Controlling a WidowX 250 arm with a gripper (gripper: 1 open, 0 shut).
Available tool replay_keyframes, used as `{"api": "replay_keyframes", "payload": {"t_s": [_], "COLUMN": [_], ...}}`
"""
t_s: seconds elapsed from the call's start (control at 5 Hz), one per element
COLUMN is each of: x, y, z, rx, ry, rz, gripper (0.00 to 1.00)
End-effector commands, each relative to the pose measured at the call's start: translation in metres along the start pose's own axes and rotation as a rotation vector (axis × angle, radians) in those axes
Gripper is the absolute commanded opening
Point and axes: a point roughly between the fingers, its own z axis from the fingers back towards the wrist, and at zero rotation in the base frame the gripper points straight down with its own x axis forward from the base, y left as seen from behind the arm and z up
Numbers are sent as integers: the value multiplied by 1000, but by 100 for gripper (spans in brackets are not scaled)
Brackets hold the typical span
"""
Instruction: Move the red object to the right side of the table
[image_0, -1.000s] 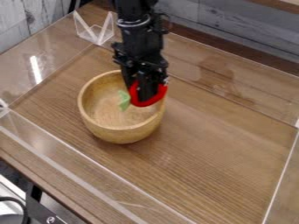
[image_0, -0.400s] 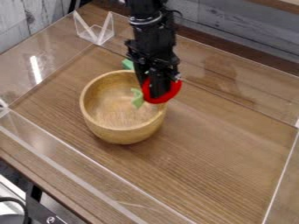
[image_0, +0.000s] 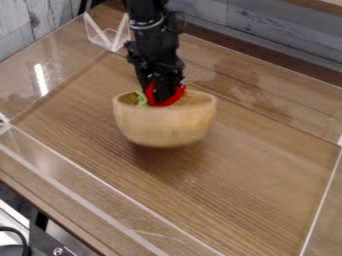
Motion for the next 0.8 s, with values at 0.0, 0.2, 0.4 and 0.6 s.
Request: {"api": "replay_keyframes", "payload": {"t_s": [0.0,0.2,0.4,0.6], "x": [21,22,24,27], "y": [-13,-12,-15,-18], "z": [8,6,9,13], "rx": [19,23,23,22], "ry": [-42,-41,-47,-55], "rz": [-23,-21,-21,-20], "gripper": [0,0,0,0]}}
